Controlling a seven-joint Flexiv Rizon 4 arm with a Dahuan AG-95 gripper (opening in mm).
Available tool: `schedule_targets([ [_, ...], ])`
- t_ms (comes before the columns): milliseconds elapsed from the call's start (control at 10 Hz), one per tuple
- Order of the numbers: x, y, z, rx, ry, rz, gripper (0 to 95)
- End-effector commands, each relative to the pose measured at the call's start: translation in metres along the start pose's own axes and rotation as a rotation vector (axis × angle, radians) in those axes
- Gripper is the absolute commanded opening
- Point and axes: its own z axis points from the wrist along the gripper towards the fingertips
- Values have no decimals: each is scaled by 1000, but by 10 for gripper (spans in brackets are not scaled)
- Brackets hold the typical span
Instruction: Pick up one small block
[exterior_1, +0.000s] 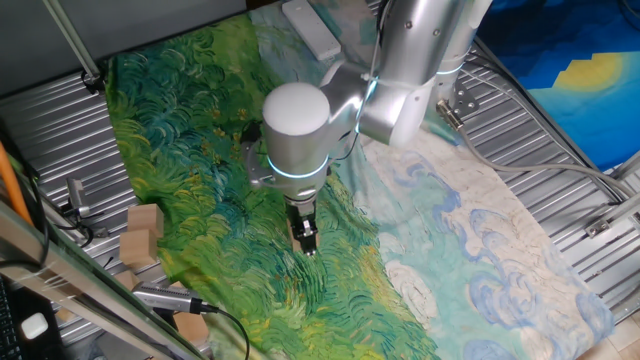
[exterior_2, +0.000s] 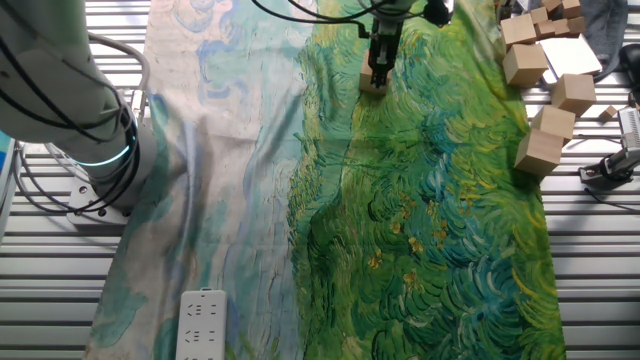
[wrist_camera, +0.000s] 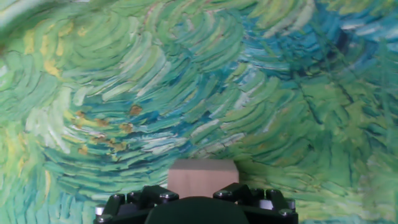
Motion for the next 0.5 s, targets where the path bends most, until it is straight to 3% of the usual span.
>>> schedule_targets([
  [100, 2, -1, -3, 8, 2, -63, 570],
  [200, 2, -1, -3, 11, 1, -74, 190],
  [300, 2, -2, -3, 10, 1, -98, 0],
  [500, 2, -3, -4, 10, 1, -115, 0],
])
